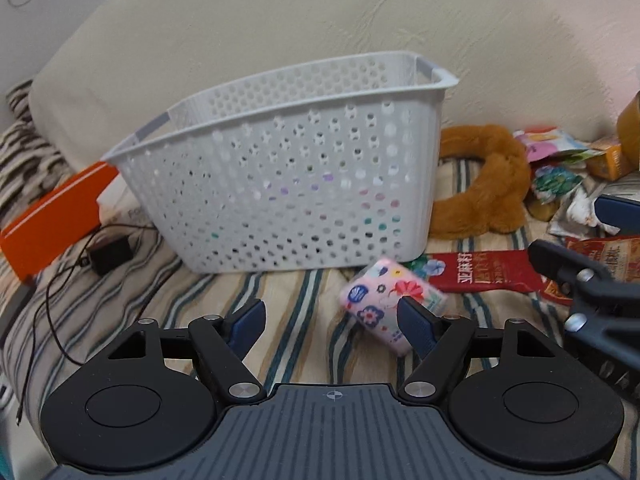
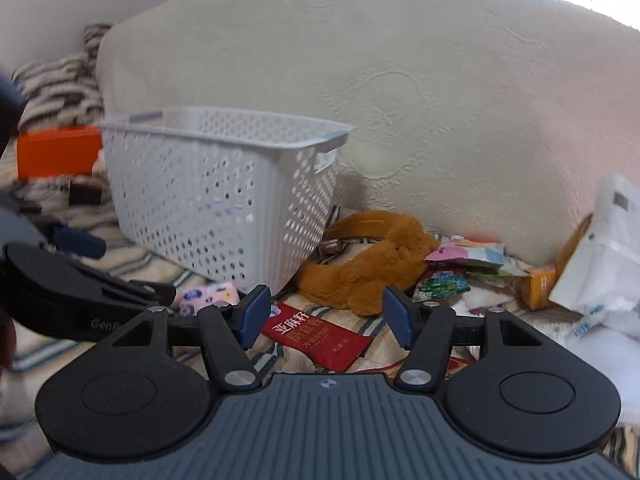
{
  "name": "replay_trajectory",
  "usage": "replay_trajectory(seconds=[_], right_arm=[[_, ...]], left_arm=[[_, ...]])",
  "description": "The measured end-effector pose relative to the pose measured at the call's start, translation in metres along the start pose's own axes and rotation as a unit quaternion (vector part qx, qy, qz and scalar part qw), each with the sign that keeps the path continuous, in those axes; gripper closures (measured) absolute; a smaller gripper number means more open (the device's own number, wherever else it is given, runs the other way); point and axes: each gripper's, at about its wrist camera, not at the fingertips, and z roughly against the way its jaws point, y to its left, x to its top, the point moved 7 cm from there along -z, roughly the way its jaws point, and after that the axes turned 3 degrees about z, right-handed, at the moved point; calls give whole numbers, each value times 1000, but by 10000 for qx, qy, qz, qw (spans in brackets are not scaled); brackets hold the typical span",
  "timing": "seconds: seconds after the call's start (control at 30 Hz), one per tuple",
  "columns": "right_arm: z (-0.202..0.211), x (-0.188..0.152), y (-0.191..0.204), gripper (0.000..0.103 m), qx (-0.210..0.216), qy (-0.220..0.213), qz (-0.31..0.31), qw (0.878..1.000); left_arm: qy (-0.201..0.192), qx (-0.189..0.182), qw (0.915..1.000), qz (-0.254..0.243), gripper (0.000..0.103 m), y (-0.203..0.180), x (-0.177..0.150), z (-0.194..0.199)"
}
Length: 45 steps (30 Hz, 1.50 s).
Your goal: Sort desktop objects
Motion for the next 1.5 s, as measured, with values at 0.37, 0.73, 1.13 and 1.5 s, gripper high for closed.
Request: replay_trajectory(seconds=[0.37, 0.73, 1.13, 1.5], right_arm=[[-16, -15, 19, 47, -175, -10, 1230, 9922], [-26, -25, 17, 48, 19, 205, 1370, 9904], [-59, -39, 21, 47, -83, 755, 1865, 9795], [-74, -41, 20, 40, -11, 851, 2171, 9724]], left_arm=[[453, 103, 9989, 73, 22, -5, -13, -20], [825, -49, 9965, 134, 23, -20, -27, -42], [1019, 21, 9948, 51, 20, -24, -19, -67], [1069, 160, 9938, 246, 13, -25, -14, -85]])
